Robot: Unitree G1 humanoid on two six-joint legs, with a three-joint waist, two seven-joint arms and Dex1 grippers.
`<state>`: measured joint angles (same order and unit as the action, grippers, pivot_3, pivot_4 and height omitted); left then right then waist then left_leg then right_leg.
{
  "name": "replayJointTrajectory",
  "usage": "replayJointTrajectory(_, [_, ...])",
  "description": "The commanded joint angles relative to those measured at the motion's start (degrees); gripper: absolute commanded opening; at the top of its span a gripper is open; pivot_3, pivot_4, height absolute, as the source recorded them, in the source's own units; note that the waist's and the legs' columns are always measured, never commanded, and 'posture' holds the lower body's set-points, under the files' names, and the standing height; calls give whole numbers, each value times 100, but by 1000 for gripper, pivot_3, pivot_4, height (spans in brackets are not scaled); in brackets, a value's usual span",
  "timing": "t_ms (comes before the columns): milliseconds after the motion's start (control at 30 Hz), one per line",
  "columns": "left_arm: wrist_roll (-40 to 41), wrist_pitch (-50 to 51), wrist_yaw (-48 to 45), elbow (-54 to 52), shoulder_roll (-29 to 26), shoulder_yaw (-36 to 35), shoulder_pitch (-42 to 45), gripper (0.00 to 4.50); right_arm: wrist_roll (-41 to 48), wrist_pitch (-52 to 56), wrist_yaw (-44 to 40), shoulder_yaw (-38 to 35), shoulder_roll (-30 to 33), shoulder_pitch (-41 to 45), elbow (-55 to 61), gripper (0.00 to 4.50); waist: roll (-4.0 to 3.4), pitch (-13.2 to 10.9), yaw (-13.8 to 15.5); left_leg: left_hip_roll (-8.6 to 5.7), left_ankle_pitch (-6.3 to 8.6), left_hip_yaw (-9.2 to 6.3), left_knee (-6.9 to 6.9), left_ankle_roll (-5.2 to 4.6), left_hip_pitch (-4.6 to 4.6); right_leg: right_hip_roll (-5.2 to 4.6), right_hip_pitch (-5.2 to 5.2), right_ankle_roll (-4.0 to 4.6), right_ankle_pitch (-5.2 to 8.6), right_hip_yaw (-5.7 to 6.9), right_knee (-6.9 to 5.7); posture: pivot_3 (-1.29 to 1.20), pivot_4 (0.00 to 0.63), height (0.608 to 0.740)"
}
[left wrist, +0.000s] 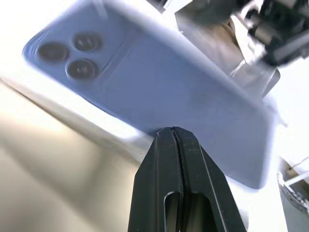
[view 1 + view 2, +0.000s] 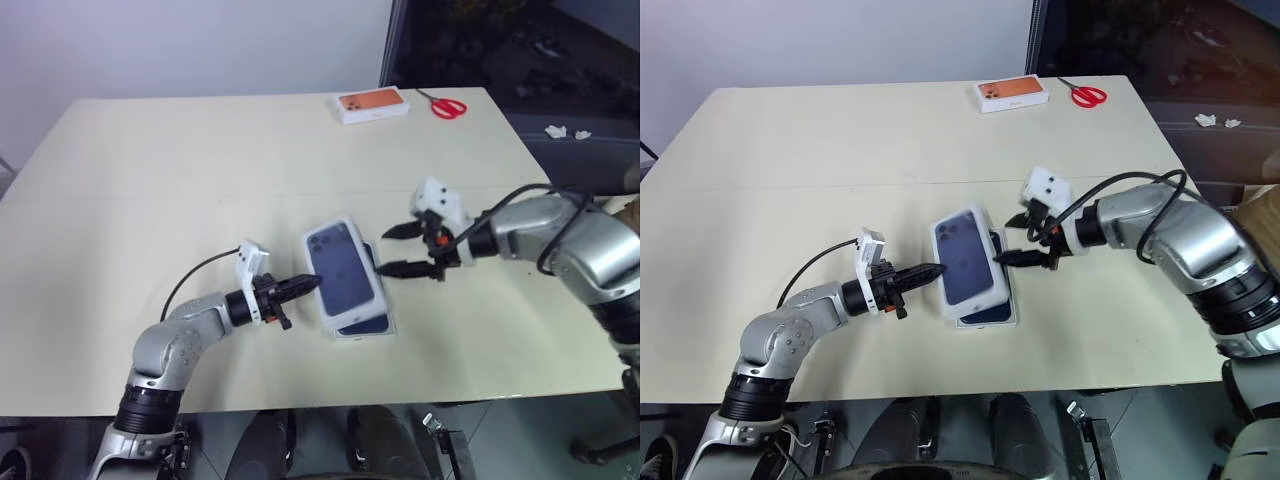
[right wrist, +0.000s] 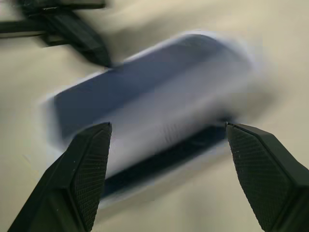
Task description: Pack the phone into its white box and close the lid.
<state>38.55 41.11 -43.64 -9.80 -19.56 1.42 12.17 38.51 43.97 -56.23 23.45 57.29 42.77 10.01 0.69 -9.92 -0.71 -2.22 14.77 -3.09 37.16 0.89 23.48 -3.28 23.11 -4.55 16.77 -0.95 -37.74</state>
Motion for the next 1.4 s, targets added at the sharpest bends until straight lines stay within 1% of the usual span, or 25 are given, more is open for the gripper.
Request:
replayJointTrajectory(33, [63,2,5,-208,-39,-57,28,0,-204,22,-189,-303,-199,107,108,3900,1,0,16,0,0,0,1,0,0,-1,0,0,0,1,-1,0,150,740])
replayJointTrajectory(200, [116,28,34,-257,-106,-154,51,0,-839,-232,-333,-337,-401,182,-12,3900,1,0,30,-10,1,-1,5,1,1,-16,-6,2,-1,2,2,0,150,740])
replayJointTrajectory(367, [145,-22,75,-260,-240,-370,35,0,-1467,-635,-479,-335,-423,94,-175,3900,1,0,21,-11,1,-1,2,2,4,-17,-5,2,-1,3,11,0,150,740])
replayJointTrajectory(433, [214,34,86,-293,-331,-499,30,0,-1748,-895,-367,-383,-514,43,-346,3900,1,0,14,-11,1,-2,2,2,3,-17,-6,2,-1,3,10,0,150,740])
replayJointTrajectory(467, [183,42,82,-275,-419,-534,26,0,-1997,-1214,-255,-379,-568,-12,-463,3900,1,0,10,-11,1,-2,3,2,3,-17,-6,2,-1,4,9,0,150,740])
replayJointTrajectory(533, [-79,-31,74,-156,-637,-470,17,0,-2345,-1637,-43,-408,-702,-144,-655,3900,1,0,7,-11,1,-2,2,2,2,-17,-6,2,-1,4,9,0,150,740])
replayJointTrajectory(567, [-216,-87,67,-82,-728,-408,20,0,-2368,-1750,7,-488,-798,-227,-709,3900,1,0,8,-11,0,-1,1,2,2,-17,-5,2,-1,4,8,0,150,740])
replayJointTrajectory(600, [-310,-122,66,-18,-785,-355,29,0,-2312,-1790,6,-592,-890,-311,-723,3676,0,0,10,-11,0,-1,-1,3,2,-16,-4,2,-1,4,8,0,150,740])
replayJointTrajectory(667, [-465,-207,62,83,-821,-251,57,0,-2360,-1866,13,-685,-967,-491,-672,3059,-1,-1,13,-11,0,0,-2,3,2,-16,-4,2,-1,3,8,0,150,740])
replayJointTrajectory(700, [-529,-248,55,116,-817,-210,74,0,-2463,-1932,32,-679,-978,-554,-655,2562,0,-1,21,-12,0,0,-1,3,3,-17,-4,2,-1,3,8,0,150,740])
replayJointTrajectory(800, [-398,98,66,130,-721,-100,164,0,-2935,-2355,1,-533,-880,-714,-563,1006,0,-1,37,-17,0,-1,2,3,3,-22,-7,2,-2,3,8,0,150,740])
replayJointTrajectory(867, [-308,265,83,183,-602,-70,261,0,-2906,-2189,-134,-570,-885,-751,-433,34,0,-1,32,-19,0,-1,3,3,3,-23,-8,2,-2,4,8,0,150,740])
replayJointTrajectory(1100, [-490,220,3,368,-330,234,456,0,-3126,-2127,-221,-616,-929,-898,-383,34,-1,0,9,-18,-1,-2,2,4,1,-21,-6,2,-2,4,3,0,150,740])
replayJointTrajectory(1400, [-333,368,92,157,-227,167,470,0,-3211,-1844,-200,-568,-1062,-1071,17,34,0,0,13,-18,-1,-2,4,5,1,-21,-6,2,-2,4,2,0,150,740])
